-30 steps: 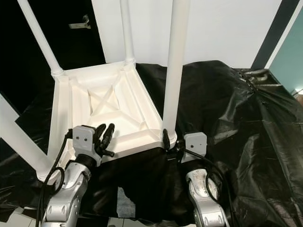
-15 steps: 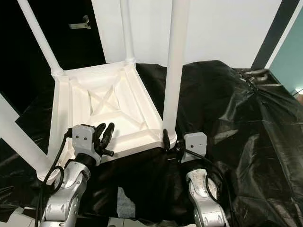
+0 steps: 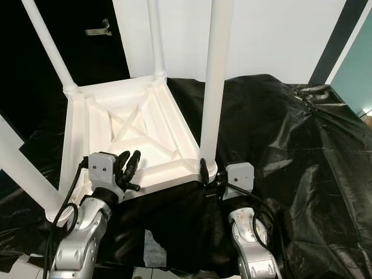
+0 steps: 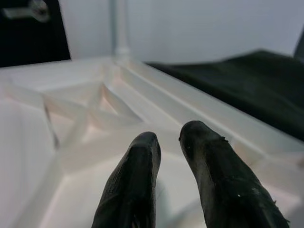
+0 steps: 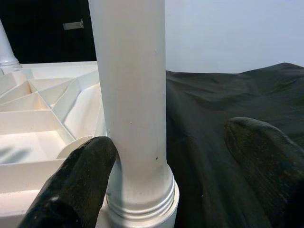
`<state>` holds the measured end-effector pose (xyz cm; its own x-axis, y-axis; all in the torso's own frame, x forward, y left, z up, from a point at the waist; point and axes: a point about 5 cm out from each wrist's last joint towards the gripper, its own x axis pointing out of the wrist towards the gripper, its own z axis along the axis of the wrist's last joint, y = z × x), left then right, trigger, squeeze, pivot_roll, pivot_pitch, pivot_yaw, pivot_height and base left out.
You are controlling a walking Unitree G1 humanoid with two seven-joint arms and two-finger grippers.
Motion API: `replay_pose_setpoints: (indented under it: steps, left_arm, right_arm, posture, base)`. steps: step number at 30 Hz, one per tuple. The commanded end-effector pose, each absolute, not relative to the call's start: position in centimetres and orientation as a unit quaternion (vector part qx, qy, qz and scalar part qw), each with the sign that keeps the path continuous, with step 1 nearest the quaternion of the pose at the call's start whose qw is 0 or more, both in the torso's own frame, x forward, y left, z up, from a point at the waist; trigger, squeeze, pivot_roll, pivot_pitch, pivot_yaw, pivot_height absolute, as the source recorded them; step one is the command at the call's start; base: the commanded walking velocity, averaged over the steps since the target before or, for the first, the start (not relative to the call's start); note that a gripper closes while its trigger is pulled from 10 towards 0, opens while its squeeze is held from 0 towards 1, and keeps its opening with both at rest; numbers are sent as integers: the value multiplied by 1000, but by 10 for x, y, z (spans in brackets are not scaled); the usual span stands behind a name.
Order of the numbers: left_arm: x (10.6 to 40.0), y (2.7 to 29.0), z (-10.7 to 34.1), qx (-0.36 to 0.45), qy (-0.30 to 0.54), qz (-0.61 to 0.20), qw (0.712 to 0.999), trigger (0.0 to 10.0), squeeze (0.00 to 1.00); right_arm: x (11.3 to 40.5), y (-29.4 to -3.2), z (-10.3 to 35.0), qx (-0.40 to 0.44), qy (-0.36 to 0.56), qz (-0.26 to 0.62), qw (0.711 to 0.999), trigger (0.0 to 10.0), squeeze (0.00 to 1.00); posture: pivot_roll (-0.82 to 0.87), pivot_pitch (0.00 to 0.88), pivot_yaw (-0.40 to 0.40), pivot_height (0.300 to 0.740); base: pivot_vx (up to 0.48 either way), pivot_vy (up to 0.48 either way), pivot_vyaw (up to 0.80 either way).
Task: Building children table
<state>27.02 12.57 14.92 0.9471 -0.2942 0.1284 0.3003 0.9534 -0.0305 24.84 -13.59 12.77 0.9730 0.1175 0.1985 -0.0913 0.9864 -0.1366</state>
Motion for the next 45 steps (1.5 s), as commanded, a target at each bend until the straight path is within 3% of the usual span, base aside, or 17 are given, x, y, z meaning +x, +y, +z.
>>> replay_pose_setpoints:
  steps: [1, 12, 25, 45]
  left_arm:
    - [272, 129, 154, -35, -64, -125, 989, 10000, 0]
    - [272, 128, 173, -14, -113, -119, 986, 10000, 0]
    - [273, 130, 146, -20, -60, -128, 990, 10000, 0]
    - [272, 131, 141, -21, -38, -135, 990, 10000, 0]
  right_arm:
    - [251, -142, 139, -65, -125, 37, 989, 10000, 0]
    - [254, -138, 156, -66, -154, 44, 985, 10000, 0]
    - [254, -134, 135, -64, -108, 60, 990, 10000, 0]
    - [254, -124, 128, -57, -90, 102, 989, 10000, 0]
  posture:
    - [57, 0, 23, 740]
    - [59, 0, 17, 740]
    - [56, 0, 14, 740]
    - [59, 0, 16, 740]
  base:
    - [0, 0, 0]
    - [0, 0, 0]
    - [0, 0, 0]
    - [0, 0, 0]
